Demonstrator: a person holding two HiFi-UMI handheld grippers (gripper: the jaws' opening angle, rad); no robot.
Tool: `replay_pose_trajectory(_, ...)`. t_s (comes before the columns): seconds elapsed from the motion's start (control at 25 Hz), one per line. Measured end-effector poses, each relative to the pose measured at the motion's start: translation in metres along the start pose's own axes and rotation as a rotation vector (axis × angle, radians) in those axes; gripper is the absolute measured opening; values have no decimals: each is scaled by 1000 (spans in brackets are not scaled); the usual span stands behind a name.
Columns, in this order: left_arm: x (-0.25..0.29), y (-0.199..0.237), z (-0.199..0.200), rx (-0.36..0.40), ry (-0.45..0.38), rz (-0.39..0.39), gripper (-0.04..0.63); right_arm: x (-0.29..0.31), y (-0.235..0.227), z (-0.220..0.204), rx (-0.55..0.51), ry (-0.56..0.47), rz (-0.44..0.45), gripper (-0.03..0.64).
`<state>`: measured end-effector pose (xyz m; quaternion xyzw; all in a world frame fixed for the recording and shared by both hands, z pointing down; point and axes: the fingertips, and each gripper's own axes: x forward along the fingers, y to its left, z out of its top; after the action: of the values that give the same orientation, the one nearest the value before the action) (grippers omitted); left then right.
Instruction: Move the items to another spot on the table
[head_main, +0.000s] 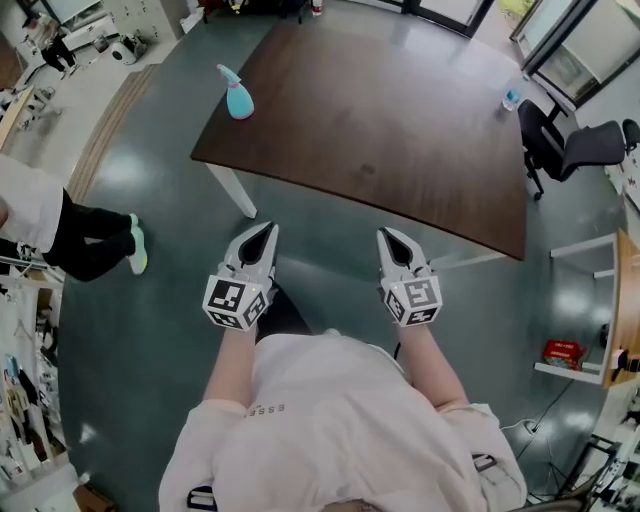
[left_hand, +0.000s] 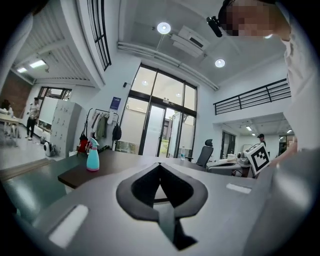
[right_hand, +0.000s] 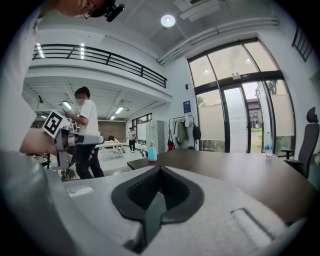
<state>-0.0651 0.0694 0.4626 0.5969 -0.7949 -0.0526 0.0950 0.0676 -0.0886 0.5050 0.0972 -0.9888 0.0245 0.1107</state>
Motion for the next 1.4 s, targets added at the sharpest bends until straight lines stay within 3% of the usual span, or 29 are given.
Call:
replay_pose_trajectory(0.2, 10, 79, 16, 20, -8, 38, 15, 79, 23, 16, 1, 8, 21, -9)
replay_pose_trajectory(0.68, 54, 269, 73, -10, -24, 67, 15, 279, 72, 90, 12, -17, 99, -9)
replay_pose_trajectory(0.84, 59, 310, 86, -42, -21, 73, 15, 335, 89, 111, 29, -27, 133, -9)
replay_pose_trajectory(1.08, 78, 342, 78, -78, 1, 109, 15, 391, 96, 115, -28, 15, 192, -9)
replay_pose_trajectory(1.4, 111, 369, 83, -106, 6, 227, 15, 466, 81, 101, -32, 91, 300, 257)
